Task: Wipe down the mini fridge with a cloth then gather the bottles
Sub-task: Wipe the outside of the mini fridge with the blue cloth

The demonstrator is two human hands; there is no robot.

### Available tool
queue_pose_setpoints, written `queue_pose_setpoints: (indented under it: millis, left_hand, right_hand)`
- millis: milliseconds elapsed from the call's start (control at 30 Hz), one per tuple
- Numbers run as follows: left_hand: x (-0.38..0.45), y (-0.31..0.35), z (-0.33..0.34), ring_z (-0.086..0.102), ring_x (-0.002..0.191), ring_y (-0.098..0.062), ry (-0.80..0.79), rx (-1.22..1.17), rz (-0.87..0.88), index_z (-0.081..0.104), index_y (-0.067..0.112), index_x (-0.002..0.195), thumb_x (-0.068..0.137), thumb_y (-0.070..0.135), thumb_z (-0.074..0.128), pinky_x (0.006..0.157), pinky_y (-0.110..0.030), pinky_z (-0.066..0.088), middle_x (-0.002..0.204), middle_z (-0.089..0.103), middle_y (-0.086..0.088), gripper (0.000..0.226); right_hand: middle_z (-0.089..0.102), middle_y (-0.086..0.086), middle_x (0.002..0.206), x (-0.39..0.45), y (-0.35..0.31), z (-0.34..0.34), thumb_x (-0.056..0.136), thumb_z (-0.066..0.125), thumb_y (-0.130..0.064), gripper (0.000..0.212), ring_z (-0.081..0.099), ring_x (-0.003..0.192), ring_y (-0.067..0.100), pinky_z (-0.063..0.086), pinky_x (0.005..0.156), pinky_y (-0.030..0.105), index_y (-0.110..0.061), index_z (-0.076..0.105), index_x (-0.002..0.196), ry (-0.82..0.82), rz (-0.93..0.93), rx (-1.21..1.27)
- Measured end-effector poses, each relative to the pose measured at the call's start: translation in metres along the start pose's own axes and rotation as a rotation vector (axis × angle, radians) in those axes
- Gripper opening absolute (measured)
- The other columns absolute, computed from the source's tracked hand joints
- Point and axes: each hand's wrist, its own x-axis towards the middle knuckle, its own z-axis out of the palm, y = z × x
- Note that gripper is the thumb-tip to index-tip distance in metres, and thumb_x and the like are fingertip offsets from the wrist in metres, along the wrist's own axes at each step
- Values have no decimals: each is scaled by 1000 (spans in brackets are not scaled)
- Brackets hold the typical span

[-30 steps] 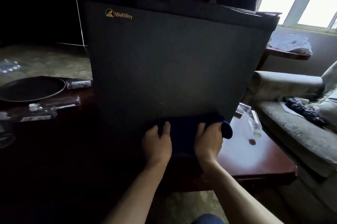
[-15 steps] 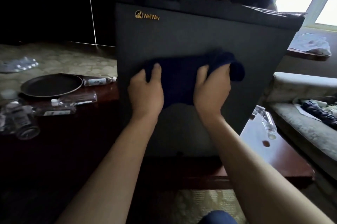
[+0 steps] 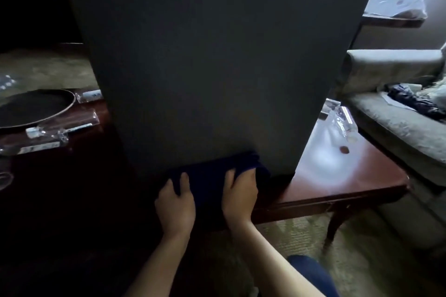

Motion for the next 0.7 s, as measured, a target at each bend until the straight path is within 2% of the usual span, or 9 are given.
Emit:
queue_pose_setpoints:
  millis: [200, 267, 333, 400, 500, 567, 700]
  left_hand:
    - [-9, -5, 58, 40, 136, -23, -129, 52, -16, 36, 13, 146, 98, 41, 47, 109, -33, 32, 150, 40, -6, 57]
    - [-12, -3, 83, 47, 130, -24, -199, 80, -21, 54, 15, 130, 98, 38, 48, 101, -31, 37, 130, 54, 3, 40]
    - [-15, 1, 108, 55, 116, -24, -238, 82, -35, 60, 14, 118, 98, 35, 50, 91, -29, 41, 109, 55, 8, 30]
    - [-20, 6, 132, 59, 105, -24, -260, 54, -85, 60, 6, 119, 98, 30, 52, 89, -32, 47, 110, 60, -1, 33]
    - [-24, 8, 157, 63, 106, -31, -256, 22, -120, 65, 1, 110, 95, 25, 57, 92, -39, 50, 113, 67, -16, 29]
    - [-28, 9, 160, 62, 109, -32, -236, -15, -172, 64, 2, 113, 94, 24, 57, 94, -42, 50, 118, 66, -17, 30]
    - [-32, 26, 136, 58, 116, -31, -170, -89, -149, 60, 6, 124, 96, 27, 55, 100, -41, 46, 126, 62, -13, 36]
  right_hand:
    - [58, 30, 107, 36, 54, -32, 96, 49, -18, 26, 56, 100, 46, 41, 79, 43, 6, 48, 105, 40, 207, -80]
    - [58, 33, 104, 55, 67, -48, 95, 49, -16, 24, 56, 98, 48, 39, 76, 42, 6, 49, 104, 84, 282, -70]
    - [60, 31, 99, 71, 80, -64, 94, 48, -17, 19, 57, 93, 46, 35, 72, 39, 2, 49, 98, 104, 351, -60]
    - [61, 26, 99, 87, 91, -78, 92, 47, -19, 18, 58, 92, 43, 37, 74, 37, -2, 50, 96, 101, 387, -56]
    - [62, 18, 101, 106, 96, -93, 89, 47, -18, 12, 58, 94, 40, 41, 84, 38, -11, 55, 95, 34, 383, -99]
    - [62, 19, 102, 107, 90, -97, 90, 46, -18, 10, 57, 96, 41, 41, 86, 39, -13, 55, 94, -9, 408, -112]
    - [60, 23, 103, 94, 67, -93, 93, 42, -17, 20, 55, 96, 42, 41, 86, 41, -1, 49, 103, 18, 432, 0]
